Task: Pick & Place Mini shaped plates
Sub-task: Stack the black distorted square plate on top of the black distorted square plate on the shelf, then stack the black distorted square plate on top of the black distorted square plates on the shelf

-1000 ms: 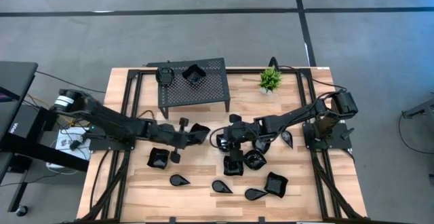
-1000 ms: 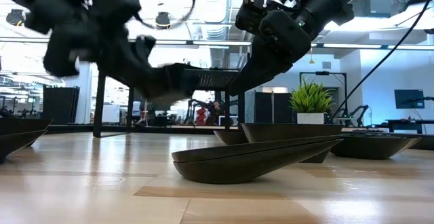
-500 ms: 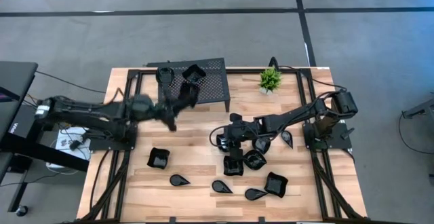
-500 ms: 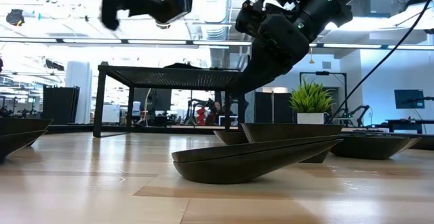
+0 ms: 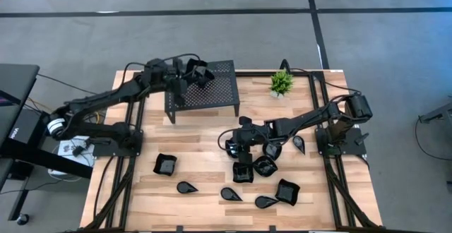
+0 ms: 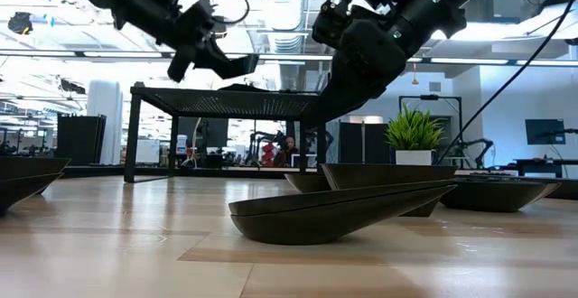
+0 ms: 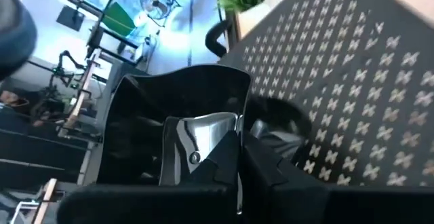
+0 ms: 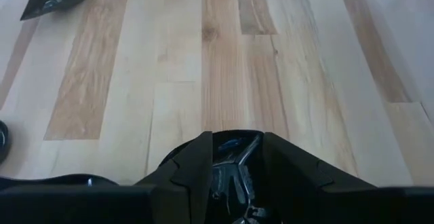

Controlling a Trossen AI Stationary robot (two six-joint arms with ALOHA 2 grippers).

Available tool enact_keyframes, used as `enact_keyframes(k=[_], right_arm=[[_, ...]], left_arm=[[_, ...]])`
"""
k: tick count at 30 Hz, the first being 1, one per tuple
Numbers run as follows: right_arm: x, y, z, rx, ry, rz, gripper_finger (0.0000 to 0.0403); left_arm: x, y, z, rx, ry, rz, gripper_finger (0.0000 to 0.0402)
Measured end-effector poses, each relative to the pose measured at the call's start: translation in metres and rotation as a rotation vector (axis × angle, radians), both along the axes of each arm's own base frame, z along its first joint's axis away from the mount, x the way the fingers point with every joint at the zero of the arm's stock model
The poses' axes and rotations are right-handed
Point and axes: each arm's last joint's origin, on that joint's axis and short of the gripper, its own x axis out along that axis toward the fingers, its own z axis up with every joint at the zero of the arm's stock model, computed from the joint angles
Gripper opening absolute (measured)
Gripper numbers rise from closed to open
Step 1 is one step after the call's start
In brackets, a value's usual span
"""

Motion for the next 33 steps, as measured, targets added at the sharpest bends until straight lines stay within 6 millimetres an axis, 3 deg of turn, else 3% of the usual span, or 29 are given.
enact_keyframes(k=[5,14,26,33], right_arm=[[0.0,0.0,0.0,0.0,0.0,0.0,0.0127],[0.0,0.001,0.0,0.001,0.001,0.002,0.0127],[-0.001,0.005,0.0,0.009,0.001,0.009,0.0127],[-0.001,0.005,0.0,0.007,0.001,0.012,0.0127]], left_arm=[[0.0,0.0,0.001,0.014,-0.005,-0.074,0.0007],[0.0,0.003,-0.002,-0.019,-0.003,-0.01,0.0012],[0.001,0.003,-0.002,-0.018,-0.001,0.004,0.0062],[0.008,-0.008,-0.001,-0.011,-0.011,-0.049,0.0078]])
